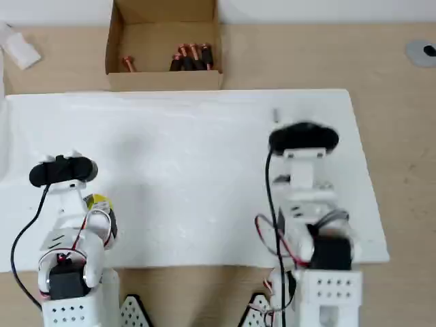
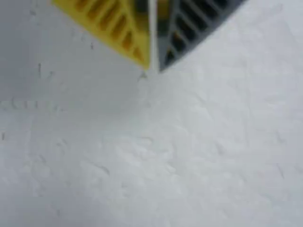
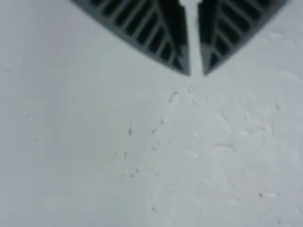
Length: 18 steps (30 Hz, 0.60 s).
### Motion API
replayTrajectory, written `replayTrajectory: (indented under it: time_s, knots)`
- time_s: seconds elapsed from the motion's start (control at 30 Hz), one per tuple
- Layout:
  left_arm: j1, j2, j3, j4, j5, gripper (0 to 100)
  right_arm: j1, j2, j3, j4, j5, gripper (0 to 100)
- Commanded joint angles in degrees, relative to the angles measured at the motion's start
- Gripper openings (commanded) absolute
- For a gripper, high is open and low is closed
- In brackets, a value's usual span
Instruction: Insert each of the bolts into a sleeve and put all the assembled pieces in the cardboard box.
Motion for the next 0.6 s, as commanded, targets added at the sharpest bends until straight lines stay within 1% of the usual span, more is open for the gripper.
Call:
replayTrajectory:
  time_s: [0.0,0.1,0.23,0.33,0.57]
  knots:
    - [-0.9,-0.3,1.4,-0.8,1.4,1,1.2,-10.9,8.4,-1.8,1.2,1.0]
    - [-0.9,-0.3,2.9,-1.1,1.2,1,1.3,-19.6,14.4,-1.4,2.5,1.0]
    - [-0.3,-0.3,4.8,-1.1,1.2,1,1.2,-30.5,19.5,3.2,5.0,1.0]
    - [-0.4,-0.3,6.0,-1.1,1.3,1,1.2,-30.9,20.9,5.0,5.9,1.0]
    - [-0.8,-0.3,6.7,-0.9,1.2,1,1.3,-31.2,24.7,4.8,5.9,1.0]
